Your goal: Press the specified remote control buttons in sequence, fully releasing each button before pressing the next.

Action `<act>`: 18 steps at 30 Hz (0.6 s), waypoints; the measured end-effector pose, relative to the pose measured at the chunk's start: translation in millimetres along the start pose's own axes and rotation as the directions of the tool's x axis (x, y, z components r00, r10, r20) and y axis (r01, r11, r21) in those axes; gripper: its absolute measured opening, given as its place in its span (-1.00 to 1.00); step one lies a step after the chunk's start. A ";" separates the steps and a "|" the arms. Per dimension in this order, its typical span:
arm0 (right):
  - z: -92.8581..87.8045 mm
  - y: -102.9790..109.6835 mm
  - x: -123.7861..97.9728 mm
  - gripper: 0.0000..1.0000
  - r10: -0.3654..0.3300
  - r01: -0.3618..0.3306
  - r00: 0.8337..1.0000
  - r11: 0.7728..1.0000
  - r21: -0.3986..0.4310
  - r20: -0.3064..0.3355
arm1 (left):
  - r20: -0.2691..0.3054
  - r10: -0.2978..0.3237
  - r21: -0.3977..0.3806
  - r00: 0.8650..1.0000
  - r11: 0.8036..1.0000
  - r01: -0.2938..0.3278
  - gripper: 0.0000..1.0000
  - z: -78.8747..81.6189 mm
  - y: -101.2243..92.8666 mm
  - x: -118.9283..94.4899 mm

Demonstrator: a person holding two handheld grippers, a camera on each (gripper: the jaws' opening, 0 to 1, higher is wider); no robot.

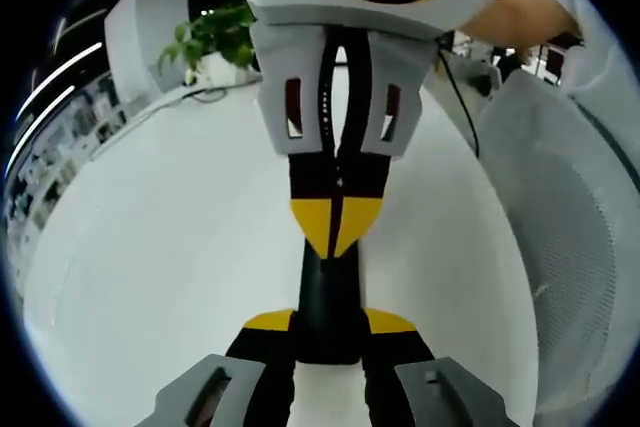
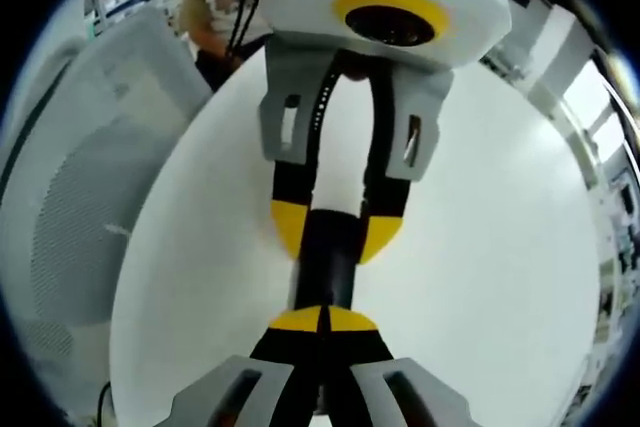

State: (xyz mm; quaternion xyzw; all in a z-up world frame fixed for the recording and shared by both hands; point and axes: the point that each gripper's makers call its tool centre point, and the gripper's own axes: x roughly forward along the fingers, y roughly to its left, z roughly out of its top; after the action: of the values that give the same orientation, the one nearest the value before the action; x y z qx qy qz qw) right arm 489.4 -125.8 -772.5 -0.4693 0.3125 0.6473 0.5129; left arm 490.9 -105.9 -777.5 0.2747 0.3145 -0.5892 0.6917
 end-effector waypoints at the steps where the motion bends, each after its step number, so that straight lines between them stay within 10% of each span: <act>1: -0.1 0.0 0.0 -1.00 0.000 0.000 1.000 1.000 -0.001 -0.003 | 0.000 0.000 0.000 1.000 1.000 0.000 -0.52 0.0 0.0 0.0; 18: -0.8 0.7 -0.7 -1.00 -0.010 0.010 1.000 1.000 0.015 0.012 | -0.010 0.000 0.000 1.000 1.000 0.000 -0.52 0.3 -0.8 0.9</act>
State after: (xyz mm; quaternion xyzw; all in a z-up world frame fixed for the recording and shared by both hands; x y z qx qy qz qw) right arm 489.0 -127.0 -772.2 -0.4633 0.3119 0.6450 0.5215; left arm 490.3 -106.8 -778.0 0.2776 0.3177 -0.5878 0.6902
